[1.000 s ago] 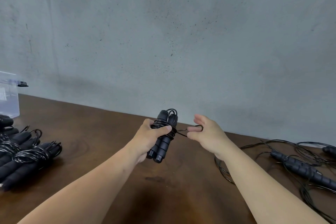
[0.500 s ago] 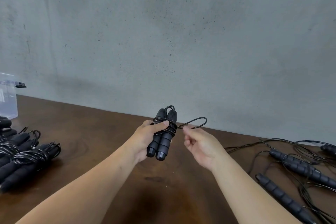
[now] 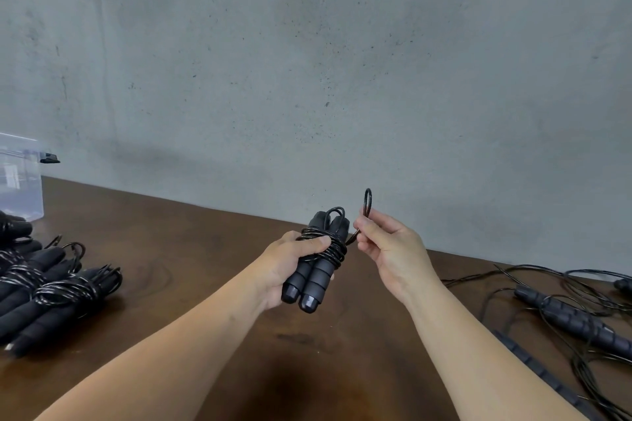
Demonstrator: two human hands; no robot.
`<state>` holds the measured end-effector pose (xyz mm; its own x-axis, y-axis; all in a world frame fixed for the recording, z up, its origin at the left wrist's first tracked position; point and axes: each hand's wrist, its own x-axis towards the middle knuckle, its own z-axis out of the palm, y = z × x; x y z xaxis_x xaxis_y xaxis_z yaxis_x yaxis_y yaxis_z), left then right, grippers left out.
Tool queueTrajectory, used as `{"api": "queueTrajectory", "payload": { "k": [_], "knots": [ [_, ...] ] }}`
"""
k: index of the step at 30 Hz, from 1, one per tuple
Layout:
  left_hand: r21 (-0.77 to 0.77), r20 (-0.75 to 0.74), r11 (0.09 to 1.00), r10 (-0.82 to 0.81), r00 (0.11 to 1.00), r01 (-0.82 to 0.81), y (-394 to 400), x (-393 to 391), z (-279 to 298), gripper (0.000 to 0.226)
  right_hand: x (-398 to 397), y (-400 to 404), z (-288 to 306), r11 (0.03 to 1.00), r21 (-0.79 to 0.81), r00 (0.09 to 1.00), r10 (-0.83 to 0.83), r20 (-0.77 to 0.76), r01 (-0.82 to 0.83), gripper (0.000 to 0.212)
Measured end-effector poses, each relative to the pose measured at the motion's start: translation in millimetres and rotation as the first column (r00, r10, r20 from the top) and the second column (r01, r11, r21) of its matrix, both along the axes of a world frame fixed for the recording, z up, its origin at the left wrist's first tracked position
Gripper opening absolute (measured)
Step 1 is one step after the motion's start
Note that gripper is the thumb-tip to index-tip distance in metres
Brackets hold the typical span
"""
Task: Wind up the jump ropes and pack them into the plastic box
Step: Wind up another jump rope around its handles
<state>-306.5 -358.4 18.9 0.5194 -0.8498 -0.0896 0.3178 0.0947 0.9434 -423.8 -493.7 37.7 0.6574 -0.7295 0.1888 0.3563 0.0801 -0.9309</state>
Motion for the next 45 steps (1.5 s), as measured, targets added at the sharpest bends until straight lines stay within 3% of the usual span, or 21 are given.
{"api": "queueTrajectory", "payload": {
  "k": [5,10,17,19,23,26,31,33,36,38,41,45],
  "knots": [
    [0.039,0.108,0.999,0.011,0.994,-0.016,-2.6,-2.5,1.0,0.044,-5.9,10.5,5.0,0.955,-0.279,0.982,-0.142,-0.12,0.104,0.014],
    [0.032,0.183,0.998,0.041,0.982,-0.048,-5.6,-6.1,4.7,0.044,-10.0,21.3,9.1,0.86,-0.482,0.957,-0.258,-0.131,0.166,0.011],
    [0.015,0.332,0.984,0.162,0.929,-0.177,-11.9,-11.3,0.4,0.049,-10.0,9.3,1.4,0.754,-0.623,0.902,-0.394,-0.175,0.208,0.012],
    [0.02,0.404,0.971,0.21,0.89,-0.238,-13.5,-14.2,-2.0,0.048,-7.8,5.8,-2.4,0.631,-0.748,0.852,-0.492,-0.182,0.205,0.012],
    [0.026,0.546,0.939,0.274,0.792,-0.342,-17.5,-20.4,-3.3,0.046,-4.1,-0.1,-8.1,0.299,-0.946,0.758,-0.644,-0.104,0.125,0.035],
    [0.018,0.612,0.922,0.296,0.734,-0.387,-17.8,-26.7,-4.1,0.045,-3.4,1.4,-6.2,0.186,-0.98,0.719,-0.69,-0.079,0.071,0.042],
    [0.014,0.687,0.902,0.304,0.66,-0.431,-18.7,-34.2,-8.2,0.044,0.0,1.4,-2.4,0.226,-0.974,0.668,-0.729,-0.149,0.03,0.03],
    [0.017,0.715,0.9,0.294,0.635,-0.436,-18.7,-34.5,-9.0,0.043,0.9,1.3,-2.5,0.198,-0.98,0.658,-0.741,-0.138,0.017,0.027],
    [0.03,0.74,0.904,0.267,0.618,-0.426,-17.2,-29.4,-6.8,0.044,-0.1,0.7,-5.8,0.113,-0.992,0.699,-0.714,-0.046,0.05,0.035],
    [0.043,0.723,0.915,0.249,0.644,-0.402,-14.8,-24.3,-4.7,0.044,-1.5,-4.0,-7.2,0.135,-0.985,0.747,-0.665,-0.011,0.105,0.038],
    [0.053,0.693,0.933,0.222,0.686,-0.356,-11.2,-20.3,-4.4,0.044,-2.8,-5.5,-10.0,0.295,-0.939,0.809,-0.586,-0.032,0.176,0.022],
    [0.046,0.707,0.936,0.215,0.674,-0.348,-10.0,-17.9,-5.9,0.044,-7.6,4.4,-6.7,0.646,-0.731,0.883,-0.451,-0.131,0.222,0.005]
  ]
}}
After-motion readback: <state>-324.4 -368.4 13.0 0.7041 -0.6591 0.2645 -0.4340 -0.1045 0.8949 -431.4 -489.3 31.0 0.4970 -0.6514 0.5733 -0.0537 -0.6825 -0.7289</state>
